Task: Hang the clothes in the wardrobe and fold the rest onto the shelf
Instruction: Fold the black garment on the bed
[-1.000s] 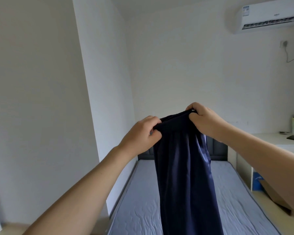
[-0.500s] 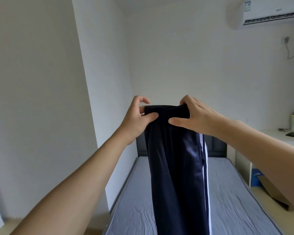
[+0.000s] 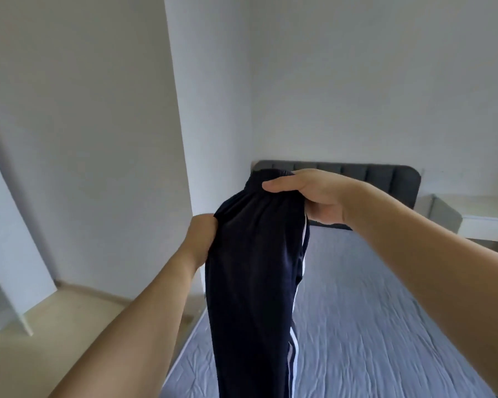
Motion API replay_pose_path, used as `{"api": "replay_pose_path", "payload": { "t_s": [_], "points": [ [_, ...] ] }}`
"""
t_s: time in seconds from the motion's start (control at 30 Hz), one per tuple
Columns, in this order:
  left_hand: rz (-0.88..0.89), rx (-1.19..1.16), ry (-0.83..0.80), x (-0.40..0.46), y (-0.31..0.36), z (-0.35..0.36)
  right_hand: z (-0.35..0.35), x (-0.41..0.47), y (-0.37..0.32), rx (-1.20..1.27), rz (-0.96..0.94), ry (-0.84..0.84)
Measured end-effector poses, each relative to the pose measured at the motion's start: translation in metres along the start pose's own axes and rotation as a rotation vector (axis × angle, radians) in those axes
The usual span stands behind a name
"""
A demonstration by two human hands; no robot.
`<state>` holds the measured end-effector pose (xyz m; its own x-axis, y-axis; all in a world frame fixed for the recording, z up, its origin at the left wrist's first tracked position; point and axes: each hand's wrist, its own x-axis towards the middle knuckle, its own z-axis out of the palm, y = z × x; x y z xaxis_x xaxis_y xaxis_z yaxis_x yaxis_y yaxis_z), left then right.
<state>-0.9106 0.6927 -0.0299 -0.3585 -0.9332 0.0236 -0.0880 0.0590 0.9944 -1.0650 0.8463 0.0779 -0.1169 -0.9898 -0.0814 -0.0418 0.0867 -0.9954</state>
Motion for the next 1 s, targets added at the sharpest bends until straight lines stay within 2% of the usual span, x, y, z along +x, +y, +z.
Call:
{"api": "replay_pose_path", "payload": {
  "t_s": [0.1,0.13,0.2,0.23,0.33,0.47,0.6,0.73,0.9,1.0],
  "points": [
    [0.066,0.093,0.207,0.022,0.001,-0.007,0.013,0.007,0.015,0.16,0.005,-0.133],
    [0.146,0.247,0.235,0.026,0.004,-0.008,0.014,0.006,0.018,0.215,-0.019,-0.162],
    [0.358,0.702,0.294,0.034,0.011,-0.002,0.007,0.003,0.026,0.309,-0.062,-0.194],
    [0.412,0.768,0.307,0.035,0.015,0.009,-0.003,0.001,0.034,0.346,-0.074,-0.189],
    [0.459,0.904,0.173,0.036,0.018,0.048,-0.038,-0.013,0.065,0.428,-0.076,-0.117],
    [0.298,0.785,-0.04,0.035,-0.021,0.131,-0.108,-0.036,0.135,0.394,-0.003,0.094],
    [0.201,0.948,-0.224,0.041,-0.107,0.22,-0.182,-0.053,0.232,0.315,0.224,0.329],
    [0.076,1.049,-0.446,0.046,-0.231,0.334,-0.257,-0.071,0.357,0.326,0.438,0.464],
    [-0.05,0.997,-0.605,0.035,-0.408,0.473,-0.342,-0.091,0.544,0.356,0.572,0.683],
    [-0.047,1.005,-0.653,0.023,-0.497,0.544,-0.387,-0.111,0.649,0.367,0.611,0.768]
  ]
}}
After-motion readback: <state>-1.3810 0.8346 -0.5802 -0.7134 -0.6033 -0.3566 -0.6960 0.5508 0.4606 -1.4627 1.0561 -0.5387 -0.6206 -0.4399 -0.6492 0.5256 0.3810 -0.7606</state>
